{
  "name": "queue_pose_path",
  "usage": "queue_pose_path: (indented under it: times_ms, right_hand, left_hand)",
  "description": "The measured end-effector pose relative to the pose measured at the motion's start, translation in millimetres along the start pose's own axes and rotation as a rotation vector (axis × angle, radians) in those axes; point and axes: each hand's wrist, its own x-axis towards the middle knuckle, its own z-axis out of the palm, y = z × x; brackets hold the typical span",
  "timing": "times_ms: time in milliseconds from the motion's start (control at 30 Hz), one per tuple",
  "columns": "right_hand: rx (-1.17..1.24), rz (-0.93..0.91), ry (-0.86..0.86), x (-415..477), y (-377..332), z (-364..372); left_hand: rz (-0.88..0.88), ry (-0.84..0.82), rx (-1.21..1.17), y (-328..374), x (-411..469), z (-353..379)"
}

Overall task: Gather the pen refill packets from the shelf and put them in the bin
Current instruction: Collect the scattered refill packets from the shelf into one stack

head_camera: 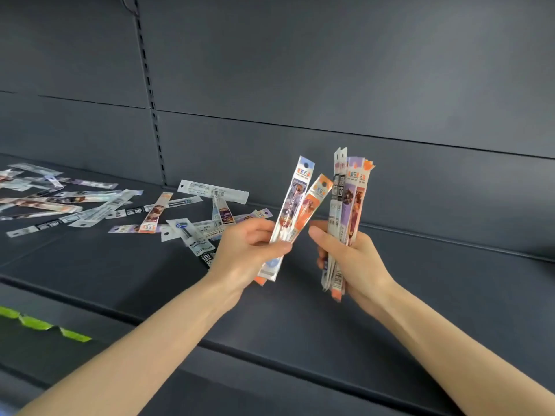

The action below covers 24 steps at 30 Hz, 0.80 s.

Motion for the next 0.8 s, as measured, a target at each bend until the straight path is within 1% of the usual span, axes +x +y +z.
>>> queue_pose_path:
  times_ms: [133,233,300,333,433,500,567,633,700,733,800]
  right_hand:
    - [0.182,0.026,-0.087,16.2,-11.8,39.2]
    - [0.237,0.049,-0.125,32.6,-14.7,68.8]
    - [0.212,0.039,-0.067,46.0,-15.0,87.7]
    - [0.171,0.024,-0.017,53.0,-14.9,95.7]
    - [0.058,-0.049,0.144,72.7,-16.3,112.8]
    - [0.046,-0.098,0.212,81.8,-15.2,121.5]
    - [-0.028,-0.125,0.272,88.0,-9.0,128.8]
    - [-0.127,-0.108,0.287,89.8,0.6,133.8]
    - [-0.169,-0.065,0.269,88.9,10.1,136.2]
    - [-0.178,-0.051,0.266,89.0,13.7,135.4]
    - [-0.142,-0.043,0.293,90.3,16.8,131.3]
  left_hand:
    - [0.008,-0.057,-0.081,-2.8,7.5,-18.4]
    - [0.023,-0.109,-0.048,-4.2,23.6,-46.9]
    - [0.070,-0.156,0.042,-5.9,38.9,-73.0]
    - [0.109,-0.174,0.133,-7.8,48.5,-86.5]
    - [0.256,-0.246,0.523,-17.1,83.8,-123.1]
    - [0.323,-0.337,0.687,-23.1,109.6,-139.2]
    - [0.366,-0.454,0.806,-26.0,132.5,-146.6]
    - [0.368,-0.599,0.877,-27.0,149.1,-146.9]
    - [0.344,-0.718,0.886,-28.5,158.1,-144.1]
    - [0.349,-0.751,0.872,-30.2,160.9,-142.2]
    - [0.375,-0.742,0.811,-34.3,163.9,-139.7]
